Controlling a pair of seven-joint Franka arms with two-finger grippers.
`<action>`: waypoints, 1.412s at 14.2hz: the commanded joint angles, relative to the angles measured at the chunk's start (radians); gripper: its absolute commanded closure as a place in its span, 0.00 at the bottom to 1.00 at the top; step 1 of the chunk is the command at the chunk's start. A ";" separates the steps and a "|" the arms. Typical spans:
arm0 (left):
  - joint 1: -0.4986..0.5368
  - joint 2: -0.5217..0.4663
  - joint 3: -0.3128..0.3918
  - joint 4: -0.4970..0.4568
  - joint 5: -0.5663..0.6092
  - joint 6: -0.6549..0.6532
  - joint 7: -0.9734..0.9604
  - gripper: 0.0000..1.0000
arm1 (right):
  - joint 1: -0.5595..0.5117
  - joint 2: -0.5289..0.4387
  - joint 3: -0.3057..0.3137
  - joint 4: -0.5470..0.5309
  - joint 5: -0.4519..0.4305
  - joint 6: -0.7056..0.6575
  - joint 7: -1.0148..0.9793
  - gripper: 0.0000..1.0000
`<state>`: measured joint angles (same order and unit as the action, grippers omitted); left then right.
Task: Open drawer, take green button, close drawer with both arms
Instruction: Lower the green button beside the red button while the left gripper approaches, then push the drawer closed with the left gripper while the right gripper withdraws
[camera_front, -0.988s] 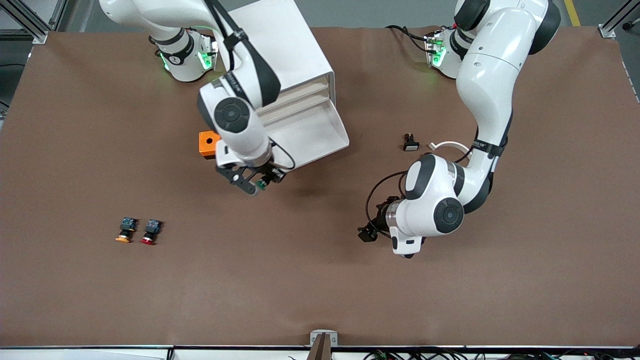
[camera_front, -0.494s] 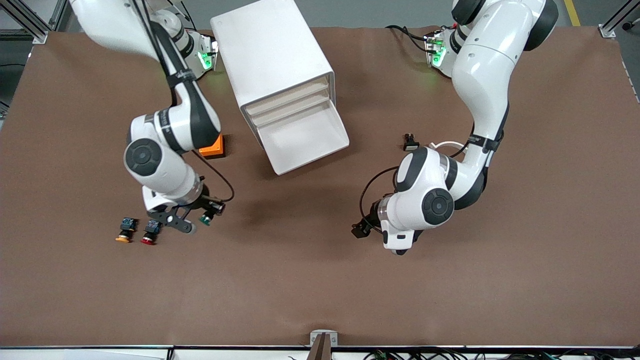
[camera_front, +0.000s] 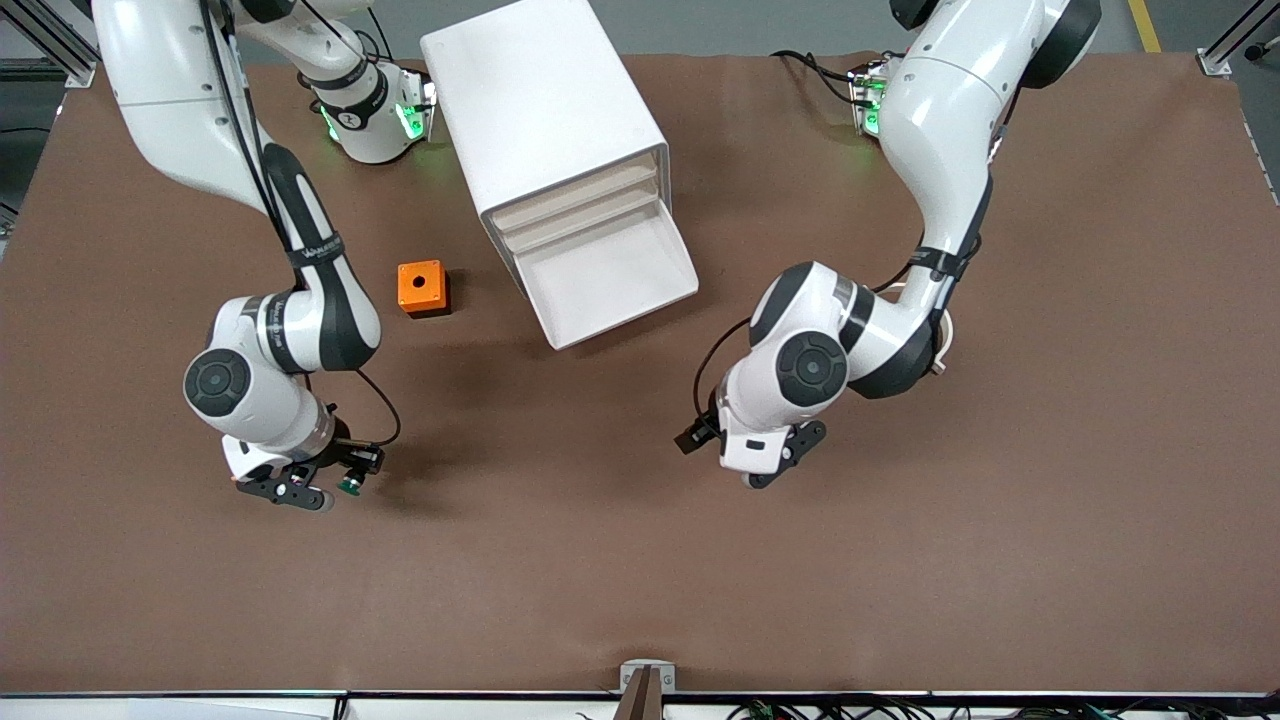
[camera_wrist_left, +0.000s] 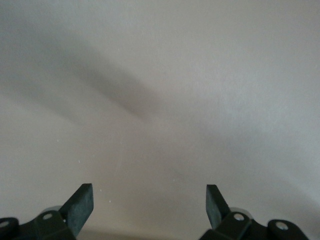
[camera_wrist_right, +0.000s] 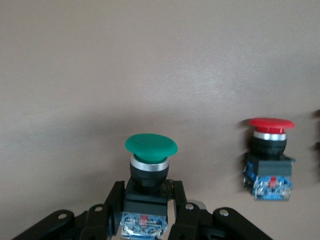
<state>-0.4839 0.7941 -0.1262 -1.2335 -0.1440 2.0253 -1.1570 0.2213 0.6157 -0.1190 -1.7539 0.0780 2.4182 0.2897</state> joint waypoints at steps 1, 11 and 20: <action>-0.025 -0.013 0.011 -0.018 0.024 0.001 -0.041 0.01 | -0.019 0.022 0.021 0.033 0.003 -0.007 -0.079 0.98; -0.209 -0.007 0.013 -0.092 0.132 0.000 -0.201 0.01 | -0.048 0.068 0.024 0.039 0.005 0.021 -0.170 0.36; -0.303 -0.001 0.005 -0.116 0.116 -0.002 -0.224 0.01 | -0.062 -0.051 0.019 0.019 -0.006 -0.029 -0.210 0.00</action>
<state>-0.7722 0.7971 -0.1249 -1.3399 -0.0351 2.0246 -1.3596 0.1891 0.6501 -0.1163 -1.7118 0.0779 2.4486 0.1189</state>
